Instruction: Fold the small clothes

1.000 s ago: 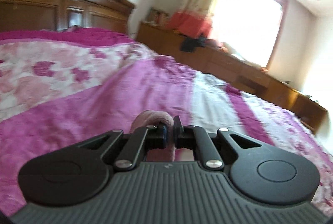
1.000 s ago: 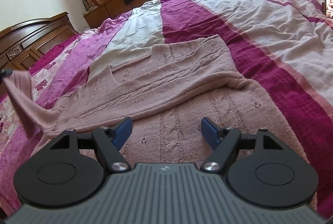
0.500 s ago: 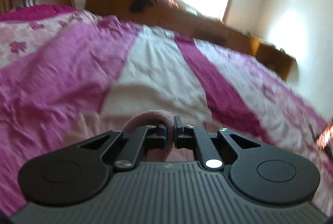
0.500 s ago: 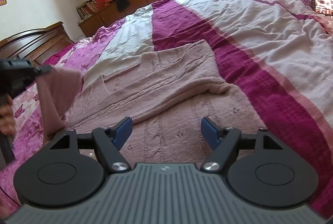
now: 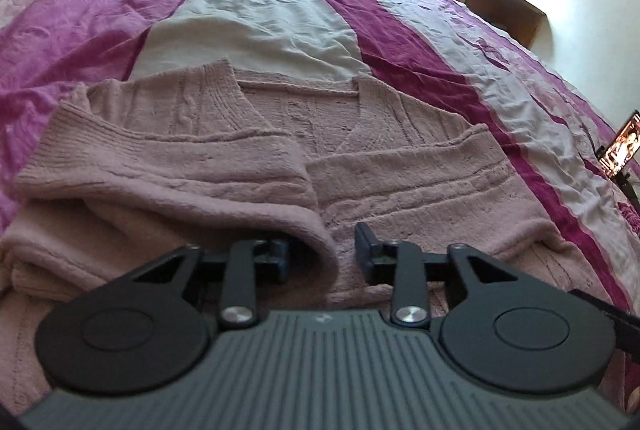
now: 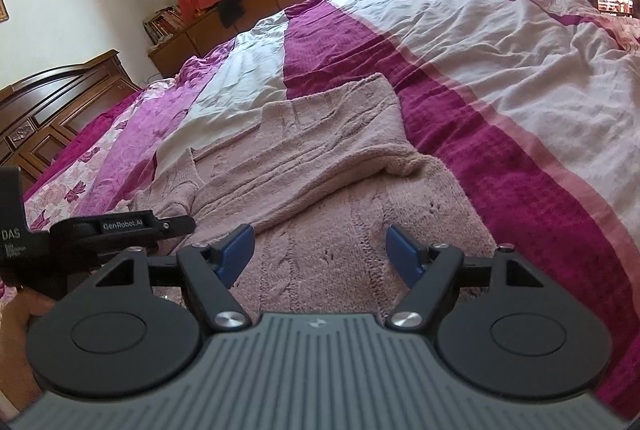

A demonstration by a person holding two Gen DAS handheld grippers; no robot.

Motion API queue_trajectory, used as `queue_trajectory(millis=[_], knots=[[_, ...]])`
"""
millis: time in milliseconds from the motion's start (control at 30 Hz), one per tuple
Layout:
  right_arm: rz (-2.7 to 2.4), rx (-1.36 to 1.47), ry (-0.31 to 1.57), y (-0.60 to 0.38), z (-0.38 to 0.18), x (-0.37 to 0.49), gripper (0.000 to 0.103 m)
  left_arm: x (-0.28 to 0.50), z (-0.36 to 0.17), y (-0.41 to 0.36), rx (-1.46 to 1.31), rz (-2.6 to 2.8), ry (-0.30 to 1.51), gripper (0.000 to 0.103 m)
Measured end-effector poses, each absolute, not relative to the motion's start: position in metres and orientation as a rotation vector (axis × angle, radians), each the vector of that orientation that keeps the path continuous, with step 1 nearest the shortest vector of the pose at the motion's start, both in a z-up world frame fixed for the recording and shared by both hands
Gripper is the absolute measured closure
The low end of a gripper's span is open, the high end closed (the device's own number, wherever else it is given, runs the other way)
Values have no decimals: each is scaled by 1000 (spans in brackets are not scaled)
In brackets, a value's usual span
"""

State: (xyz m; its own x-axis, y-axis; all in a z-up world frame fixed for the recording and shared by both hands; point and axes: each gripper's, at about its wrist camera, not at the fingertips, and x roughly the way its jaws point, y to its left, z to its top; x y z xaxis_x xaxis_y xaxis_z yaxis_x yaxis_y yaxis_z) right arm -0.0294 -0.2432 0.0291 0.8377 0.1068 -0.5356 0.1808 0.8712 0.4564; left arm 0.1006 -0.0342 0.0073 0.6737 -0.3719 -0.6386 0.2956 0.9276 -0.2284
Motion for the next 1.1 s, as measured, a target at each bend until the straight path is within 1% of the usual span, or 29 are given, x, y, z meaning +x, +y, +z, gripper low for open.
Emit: queue_trajectory(millis=[33, 233, 567, 833, 1100], knots=[[-41, 519, 583, -243, 29, -30, 24, 100, 8, -36, -105, -378, 744, 62], [-42, 521, 583, -243, 29, -30, 24, 89, 21, -31, -102, -380, 758, 59], [-23, 512, 586, -238, 35, -28, 24, 61, 40, 14, -103, -301, 768, 59], [53, 446, 579, -215, 56, -13, 24, 48, 56, 57, -82, -188, 738, 59], [216, 328, 578, -162, 85, 21, 24, 42, 56, 97, -109, -68, 743, 59]])
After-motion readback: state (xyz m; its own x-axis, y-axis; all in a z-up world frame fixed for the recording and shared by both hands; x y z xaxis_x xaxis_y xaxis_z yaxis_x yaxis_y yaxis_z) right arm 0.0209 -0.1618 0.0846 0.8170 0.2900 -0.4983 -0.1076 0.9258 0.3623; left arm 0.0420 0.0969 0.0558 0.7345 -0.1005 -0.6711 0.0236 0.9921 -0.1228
